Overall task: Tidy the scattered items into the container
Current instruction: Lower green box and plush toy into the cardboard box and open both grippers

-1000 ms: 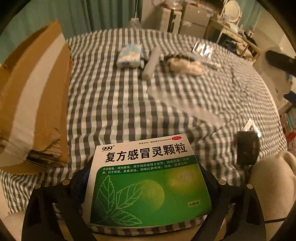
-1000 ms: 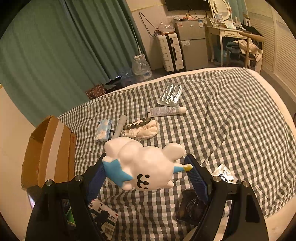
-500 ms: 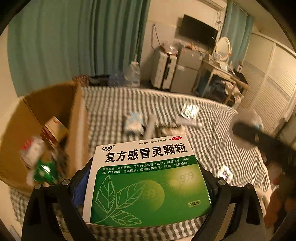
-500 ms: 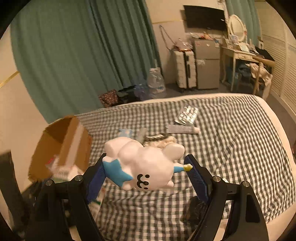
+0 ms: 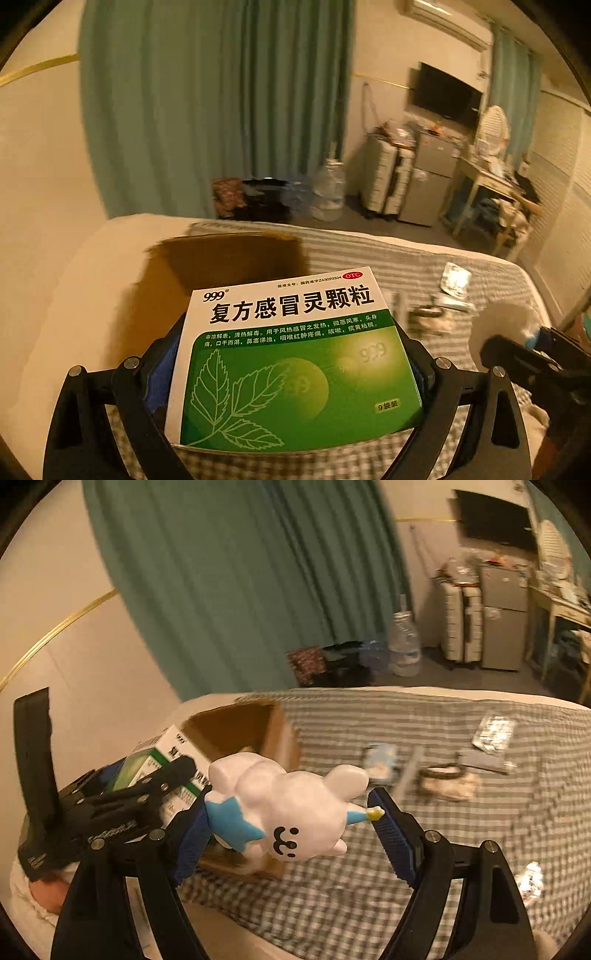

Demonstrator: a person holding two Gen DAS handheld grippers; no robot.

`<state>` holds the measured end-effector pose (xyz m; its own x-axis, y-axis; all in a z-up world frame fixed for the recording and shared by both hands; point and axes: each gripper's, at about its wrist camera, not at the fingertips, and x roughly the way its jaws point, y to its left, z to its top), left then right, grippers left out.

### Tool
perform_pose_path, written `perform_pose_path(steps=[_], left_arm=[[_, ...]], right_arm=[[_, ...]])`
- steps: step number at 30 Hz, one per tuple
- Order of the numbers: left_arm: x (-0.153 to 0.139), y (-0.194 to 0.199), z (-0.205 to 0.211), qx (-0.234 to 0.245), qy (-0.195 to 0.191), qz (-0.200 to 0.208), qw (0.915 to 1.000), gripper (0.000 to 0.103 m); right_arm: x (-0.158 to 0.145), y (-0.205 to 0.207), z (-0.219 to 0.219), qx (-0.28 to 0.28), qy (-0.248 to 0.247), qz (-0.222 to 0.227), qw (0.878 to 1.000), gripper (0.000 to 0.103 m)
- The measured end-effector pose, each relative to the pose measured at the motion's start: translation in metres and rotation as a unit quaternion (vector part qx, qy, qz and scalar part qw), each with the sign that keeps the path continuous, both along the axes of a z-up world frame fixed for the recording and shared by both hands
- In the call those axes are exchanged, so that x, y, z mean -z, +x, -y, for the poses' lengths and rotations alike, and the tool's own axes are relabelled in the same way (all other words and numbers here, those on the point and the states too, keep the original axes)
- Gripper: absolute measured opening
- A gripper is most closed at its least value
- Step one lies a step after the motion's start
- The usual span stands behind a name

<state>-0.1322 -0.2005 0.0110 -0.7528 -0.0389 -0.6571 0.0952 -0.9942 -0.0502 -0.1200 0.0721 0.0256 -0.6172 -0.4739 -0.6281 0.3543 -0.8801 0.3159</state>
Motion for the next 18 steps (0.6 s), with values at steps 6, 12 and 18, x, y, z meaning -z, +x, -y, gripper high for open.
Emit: perform_pose_path(steps=[6, 12, 18], left_arm=[[0.03, -0.02, 0.053, -0.05, 0.011, 0.032, 0.9982, 0.097], [0.058, -0.026, 0.073, -0.075, 0.021, 0.049, 0.9957, 0.097], [0.083, -0.03, 0.075, -0.062, -0.015, 0.066, 0.9958, 0.099]], right_arm=[[0.021, -0.014, 0.069, -0.068, 0.003, 0.026, 0.997, 0.081], [0.044, -0.05, 0.108, -0.08, -0.003, 0.056, 0.995, 0.082], [0.057, -0.095, 0.135, -0.062, 0.002, 0.086, 0.994, 0.082]])
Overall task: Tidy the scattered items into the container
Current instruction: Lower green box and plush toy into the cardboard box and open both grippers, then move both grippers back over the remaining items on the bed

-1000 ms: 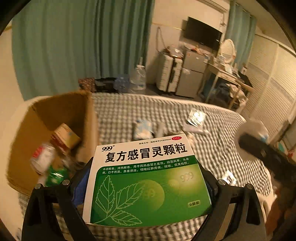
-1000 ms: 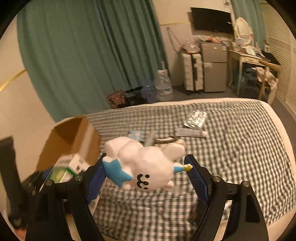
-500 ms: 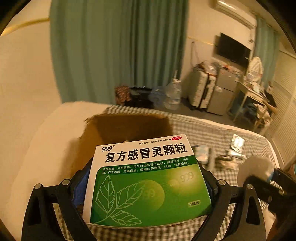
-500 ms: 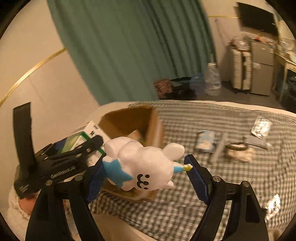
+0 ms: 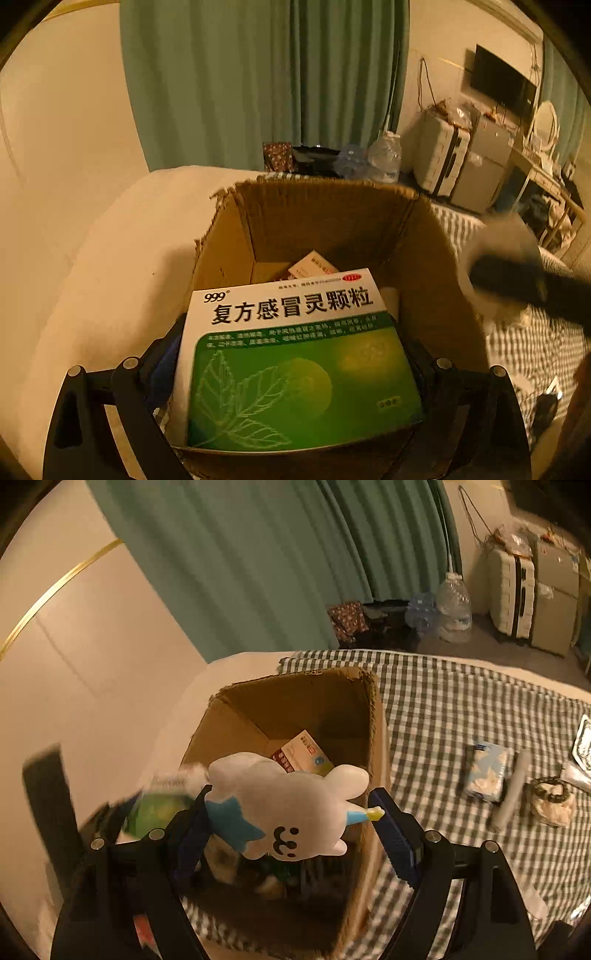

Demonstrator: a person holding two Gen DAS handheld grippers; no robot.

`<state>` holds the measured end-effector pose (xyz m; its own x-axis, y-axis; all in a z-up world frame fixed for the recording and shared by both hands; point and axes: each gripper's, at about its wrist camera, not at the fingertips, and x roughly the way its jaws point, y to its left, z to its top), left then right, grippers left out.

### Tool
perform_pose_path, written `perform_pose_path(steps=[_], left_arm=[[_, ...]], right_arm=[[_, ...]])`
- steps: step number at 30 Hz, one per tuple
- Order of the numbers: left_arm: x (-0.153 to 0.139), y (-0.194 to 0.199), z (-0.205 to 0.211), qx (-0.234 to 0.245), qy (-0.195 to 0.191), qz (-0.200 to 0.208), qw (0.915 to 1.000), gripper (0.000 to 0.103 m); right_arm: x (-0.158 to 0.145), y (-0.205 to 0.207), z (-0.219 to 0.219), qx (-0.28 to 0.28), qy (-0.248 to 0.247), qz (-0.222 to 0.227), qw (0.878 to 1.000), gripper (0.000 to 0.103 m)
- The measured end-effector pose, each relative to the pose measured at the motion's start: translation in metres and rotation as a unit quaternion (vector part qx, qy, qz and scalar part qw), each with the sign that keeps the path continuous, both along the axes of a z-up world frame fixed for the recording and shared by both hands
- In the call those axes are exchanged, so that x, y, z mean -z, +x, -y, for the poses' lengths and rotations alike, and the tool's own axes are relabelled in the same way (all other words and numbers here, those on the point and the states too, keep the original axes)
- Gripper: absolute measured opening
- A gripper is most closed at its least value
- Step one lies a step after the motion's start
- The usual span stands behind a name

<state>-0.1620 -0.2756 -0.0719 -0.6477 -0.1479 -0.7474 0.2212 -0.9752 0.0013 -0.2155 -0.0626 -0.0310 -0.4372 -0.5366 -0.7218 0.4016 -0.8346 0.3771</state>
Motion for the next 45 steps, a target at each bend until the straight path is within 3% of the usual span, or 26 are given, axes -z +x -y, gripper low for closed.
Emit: perform_pose_path(steps=[2, 5, 8, 12, 18, 23, 31, 39, 45], left_arm=[[0.007, 0.002, -0.002, 0.016, 0.005, 0.008, 0.9998, 0.101], [0.012, 0.007, -0.007, 0.031, -0.013, 0.01, 0.9994, 0.103], [0.014, 0.01, -0.01, 0.031, -0.027, 0.014, 0.9991, 0.103], [0.006, 0.015, -0.017, 0.035, -0.015, 0.012, 0.9992, 0.103], [-0.018, 0.025, -0.042, 0.051, -0.005, -0.017, 0.9985, 0.103], [-0.03, 0.042, -0.077, 0.067, 0.05, -0.034, 0.996, 0.103], [-0.029, 0.052, -0.164, 0.108, 0.057, -0.033, 0.9919, 0.103], [-0.003, 0.042, -0.229, 0.119, 0.043, -0.014, 0.9918, 0.103], [0.02, 0.019, -0.252, 0.113, 0.032, 0.003, 0.9931, 0.103]], right_arm=[[-0.002, -0.008, 0.008, -0.005, 0.003, 0.01, 1.0, 0.082], [-0.013, -0.009, 0.015, -0.005, 0.0, -0.021, 1.0, 0.092], [-0.021, -0.006, 0.012, 0.003, -0.011, -0.027, 1.0, 0.093], [-0.024, -0.003, -0.007, 0.025, -0.01, -0.03, 0.999, 0.093], [-0.02, 0.016, -0.088, 0.103, 0.023, -0.036, 0.994, 0.093], [-0.023, 0.03, -0.165, 0.167, 0.021, -0.008, 0.986, 0.093], [-0.051, 0.071, -0.256, 0.218, 0.026, -0.059, 0.974, 0.093], [-0.019, 0.092, -0.323, 0.253, 0.041, -0.035, 0.966, 0.093], [0.015, 0.089, -0.373, 0.292, 0.033, 0.013, 0.956, 0.093]])
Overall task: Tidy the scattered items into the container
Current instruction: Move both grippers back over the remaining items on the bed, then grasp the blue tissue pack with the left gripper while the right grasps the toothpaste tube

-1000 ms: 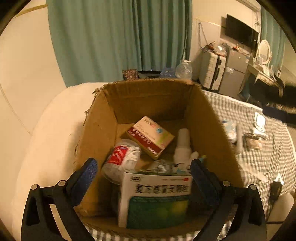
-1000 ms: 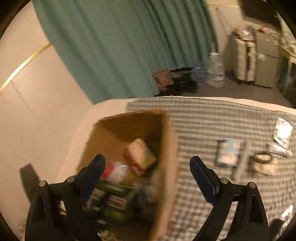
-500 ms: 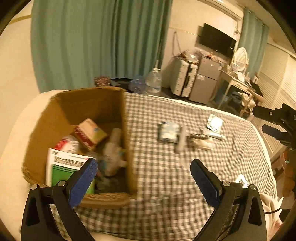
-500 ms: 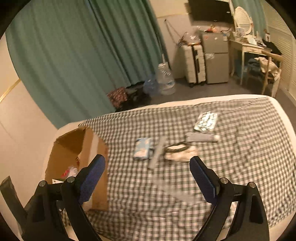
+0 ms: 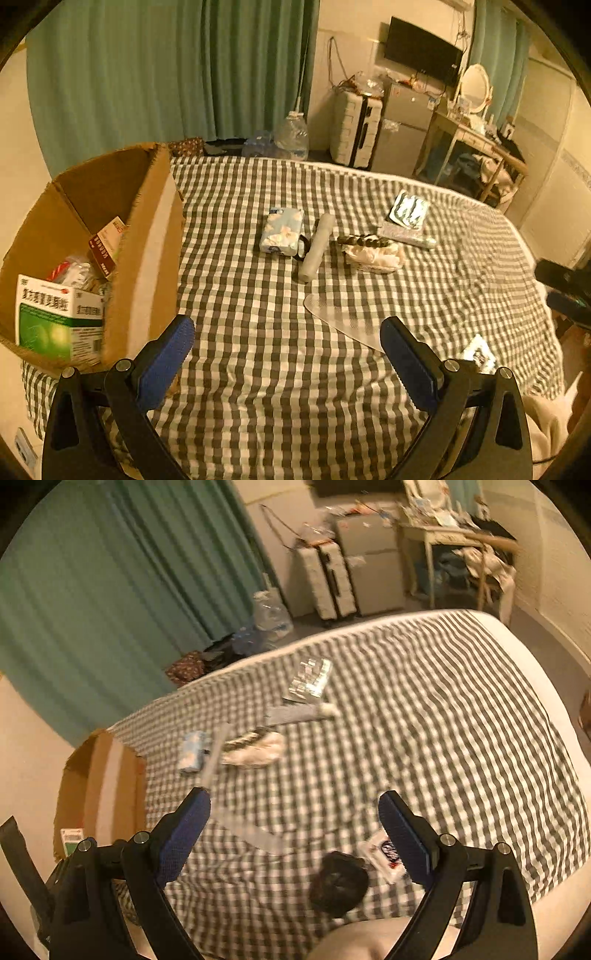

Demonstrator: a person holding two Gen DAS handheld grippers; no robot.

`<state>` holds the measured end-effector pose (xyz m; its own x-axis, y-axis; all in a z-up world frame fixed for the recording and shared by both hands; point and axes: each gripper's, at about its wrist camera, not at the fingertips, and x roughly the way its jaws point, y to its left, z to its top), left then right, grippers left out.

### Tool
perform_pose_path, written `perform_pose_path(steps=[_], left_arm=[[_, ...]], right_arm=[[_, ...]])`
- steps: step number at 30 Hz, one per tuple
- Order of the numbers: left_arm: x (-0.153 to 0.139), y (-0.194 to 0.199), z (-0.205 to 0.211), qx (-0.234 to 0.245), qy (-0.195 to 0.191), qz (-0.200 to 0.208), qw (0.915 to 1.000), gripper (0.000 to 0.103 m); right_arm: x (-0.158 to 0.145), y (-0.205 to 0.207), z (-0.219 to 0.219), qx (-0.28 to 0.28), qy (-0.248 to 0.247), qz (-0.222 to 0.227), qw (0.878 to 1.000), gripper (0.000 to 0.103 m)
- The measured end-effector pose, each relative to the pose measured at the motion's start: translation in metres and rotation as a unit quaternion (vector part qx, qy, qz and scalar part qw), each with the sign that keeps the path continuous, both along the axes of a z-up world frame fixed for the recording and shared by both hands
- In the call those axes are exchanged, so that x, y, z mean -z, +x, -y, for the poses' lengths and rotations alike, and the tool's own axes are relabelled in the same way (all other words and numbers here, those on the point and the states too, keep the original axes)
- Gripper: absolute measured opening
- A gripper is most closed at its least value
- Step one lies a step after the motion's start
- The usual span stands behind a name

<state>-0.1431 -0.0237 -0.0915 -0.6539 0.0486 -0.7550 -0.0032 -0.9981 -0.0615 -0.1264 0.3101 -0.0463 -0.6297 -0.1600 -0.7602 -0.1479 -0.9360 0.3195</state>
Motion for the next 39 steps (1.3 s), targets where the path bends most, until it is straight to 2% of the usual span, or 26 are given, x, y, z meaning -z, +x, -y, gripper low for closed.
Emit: perform_pose_path(steps=[8, 15, 18, 22, 26, 28, 30, 34, 35, 36, 37, 38, 39], left_arm=[[0.033, -0.048, -0.002, -0.025, -0.009, 0.017, 0.9995, 0.103], [0.06, -0.107, 0.011, -0.06, -0.01, 0.035, 0.9976, 0.103], [0.069, -0.133, 0.017, -0.069, -0.011, 0.042, 0.9966, 0.103], [0.085, -0.17, 0.017, -0.069, -0.022, 0.058, 0.9957, 0.103], [0.101, -0.195, 0.012, -0.06, -0.021, 0.067, 0.9957, 0.103], [0.111, -0.204, 0.008, -0.051, -0.023, 0.077, 0.9955, 0.103], [0.121, -0.212, 0.005, -0.047, -0.029, 0.082, 0.9951, 0.103], [0.131, -0.22, 0.003, -0.046, -0.022, 0.08, 0.9955, 0.103], [0.13, -0.221, 0.003, -0.043, -0.02, 0.075, 0.996, 0.101], [0.13, -0.221, 0.003, -0.041, -0.019, 0.071, 0.9965, 0.088], [0.128, -0.219, 0.002, -0.038, -0.021, 0.066, 0.9969, 0.08], [0.125, -0.217, 0.001, -0.032, -0.024, 0.063, 0.9972, 0.065], [0.122, -0.214, -0.001, -0.025, -0.028, 0.064, 0.9973, 0.054]], right_arm=[[0.041, -0.015, -0.037, 0.047, -0.008, 0.055, 0.997, 0.093], [0.067, -0.057, -0.033, 0.052, -0.003, 0.06, 0.997, 0.093], [0.073, -0.084, -0.025, 0.028, -0.001, 0.034, 0.999, 0.093], [0.079, -0.125, -0.011, -0.035, 0.058, 0.021, 0.997, 0.093], [0.085, -0.169, -0.002, -0.1, 0.124, 0.016, 0.987, 0.093], [0.091, -0.187, 0.004, -0.139, 0.143, 0.022, 0.98, 0.093], [0.101, -0.199, 0.011, -0.172, 0.142, 0.035, 0.974, 0.092], [0.119, -0.214, 0.019, -0.203, 0.084, 0.041, 0.975, 0.091], [0.129, -0.219, 0.021, -0.204, 0.079, 0.053, 0.974, 0.09], [0.135, -0.221, 0.023, -0.204, 0.082, 0.063, 0.974, 0.083], [0.145, -0.22, 0.026, -0.21, 0.085, 0.083, 0.97, 0.075], [0.147, -0.217, 0.03, -0.215, 0.102, 0.081, 0.968, 0.074], [0.148, -0.212, 0.034, -0.222, 0.121, 0.08, 0.964, 0.067]])
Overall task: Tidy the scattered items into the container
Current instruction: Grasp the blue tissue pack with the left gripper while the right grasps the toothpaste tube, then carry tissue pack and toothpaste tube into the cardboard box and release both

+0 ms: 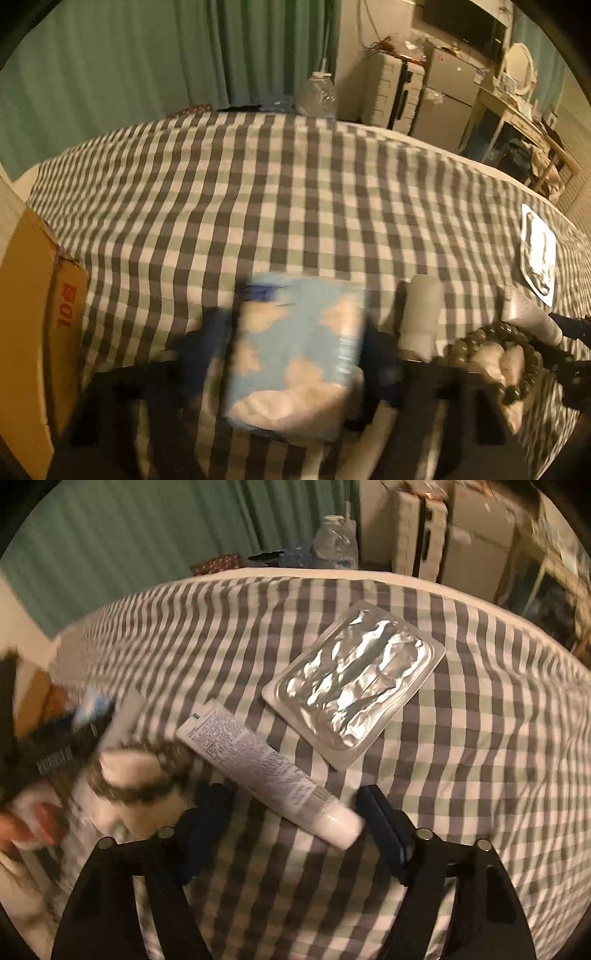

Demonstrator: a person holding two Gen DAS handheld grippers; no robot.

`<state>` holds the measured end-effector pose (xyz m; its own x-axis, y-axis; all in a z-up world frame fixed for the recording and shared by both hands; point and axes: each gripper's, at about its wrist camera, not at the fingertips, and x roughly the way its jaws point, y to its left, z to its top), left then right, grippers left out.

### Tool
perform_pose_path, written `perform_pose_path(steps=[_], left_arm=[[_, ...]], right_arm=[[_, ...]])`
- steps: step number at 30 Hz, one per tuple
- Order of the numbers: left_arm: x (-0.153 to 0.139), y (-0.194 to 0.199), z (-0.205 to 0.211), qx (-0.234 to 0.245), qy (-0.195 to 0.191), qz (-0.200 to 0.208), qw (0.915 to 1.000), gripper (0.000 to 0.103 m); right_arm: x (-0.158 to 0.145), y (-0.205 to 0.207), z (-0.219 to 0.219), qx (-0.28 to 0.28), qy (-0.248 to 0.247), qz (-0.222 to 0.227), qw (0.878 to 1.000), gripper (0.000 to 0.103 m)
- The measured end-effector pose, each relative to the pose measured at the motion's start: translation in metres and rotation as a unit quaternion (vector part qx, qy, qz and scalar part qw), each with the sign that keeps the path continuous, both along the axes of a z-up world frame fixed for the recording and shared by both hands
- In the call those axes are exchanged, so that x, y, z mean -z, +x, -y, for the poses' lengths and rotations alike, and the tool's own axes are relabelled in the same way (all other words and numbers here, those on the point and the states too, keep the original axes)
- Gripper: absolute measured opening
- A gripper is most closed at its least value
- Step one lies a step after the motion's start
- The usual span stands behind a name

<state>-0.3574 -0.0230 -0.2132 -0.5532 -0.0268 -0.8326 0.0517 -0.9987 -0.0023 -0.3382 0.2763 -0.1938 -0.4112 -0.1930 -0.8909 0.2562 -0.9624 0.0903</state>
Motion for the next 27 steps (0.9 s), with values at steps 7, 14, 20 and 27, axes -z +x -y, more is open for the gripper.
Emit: perform_pose_path(steps=[7, 14, 20, 27], left_arm=[[-0.029, 0.034, 0.015, -0.006, 0.011, 0.007, 0.9999, 0.053], [-0.052, 0.082, 0.032, -0.022, 0.031, 0.005, 0.9993, 0.053], [-0.046, 0.101, 0.031, -0.023, 0.036, 0.011, 0.999, 0.053], [-0.026, 0.104, 0.026, -0.026, 0.033, 0.034, 0.9985, 0.053]], right_arm=[[-0.009, 0.034, 0.007, 0.013, -0.014, 0.03, 0.999, 0.021], [-0.01, 0.085, 0.034, 0.022, -0.046, 0.072, 0.996, 0.021], [0.009, 0.107, 0.061, 0.021, -0.003, 0.1, 0.995, 0.021], [0.013, 0.099, 0.088, 0.021, 0.029, 0.062, 0.997, 0.027]])
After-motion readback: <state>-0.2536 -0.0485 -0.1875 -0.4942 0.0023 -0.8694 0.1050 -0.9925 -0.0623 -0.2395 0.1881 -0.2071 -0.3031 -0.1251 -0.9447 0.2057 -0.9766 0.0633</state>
